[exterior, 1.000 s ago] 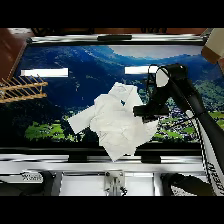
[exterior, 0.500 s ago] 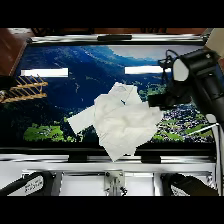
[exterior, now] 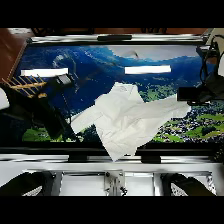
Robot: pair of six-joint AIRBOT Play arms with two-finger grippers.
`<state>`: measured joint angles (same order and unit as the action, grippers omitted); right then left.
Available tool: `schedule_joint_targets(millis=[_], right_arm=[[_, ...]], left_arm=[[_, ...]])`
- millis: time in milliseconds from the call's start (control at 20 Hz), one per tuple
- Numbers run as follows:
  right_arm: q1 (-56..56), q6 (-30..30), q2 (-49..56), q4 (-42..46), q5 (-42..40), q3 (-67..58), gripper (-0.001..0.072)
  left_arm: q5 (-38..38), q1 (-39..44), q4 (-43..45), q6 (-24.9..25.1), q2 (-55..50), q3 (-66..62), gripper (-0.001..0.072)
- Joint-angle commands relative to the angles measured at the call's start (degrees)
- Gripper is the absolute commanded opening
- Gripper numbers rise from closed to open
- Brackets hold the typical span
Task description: Fold the shirts.
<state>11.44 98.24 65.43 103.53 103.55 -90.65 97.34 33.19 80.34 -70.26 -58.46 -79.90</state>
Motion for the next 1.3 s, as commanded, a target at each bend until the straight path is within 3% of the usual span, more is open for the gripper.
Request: schedule_joint_targets(millis=[0,200,600,850,950,1250], right_arm=[[-1.7,-2.6,-0.8,0.8,-1.1,-0.1,0.0065],[-1.7,-3.9,-0.8,1.0,-3.5,-0.1,0.0064],[-1.6,-5.5,-1.8,-9.5,-6.3,-0.1,0.0064],[-1.6,-5.8,-4.9,-8.5,-6.7,-0.1,0.0064],[-1.6,-5.9,-6.5,-8.7,-6.5,-0.1,0.0064],[-1.6,-6.1,-11.3,-13.2,-5.7,-0.1,0.0064]], left_arm=[[8.3,12.3,-0.5,-0.1,1.9,1.4,0.0038],[5.9,19.1,-0.3,-0.1,1.8,4.9,0.0037],[-17.2,21.5,1.2,-3.1,-3.9,6.8,0.0037],[-18.3,21.4,3.1,-2.3,-10.8,6.7,0.0036],[-18.3,21.4,7.4,-5.7,-11.3,6.7,0.0037],[-18.4,21.9,8.3,-5.8,-11.0,6.7,0.0037]])
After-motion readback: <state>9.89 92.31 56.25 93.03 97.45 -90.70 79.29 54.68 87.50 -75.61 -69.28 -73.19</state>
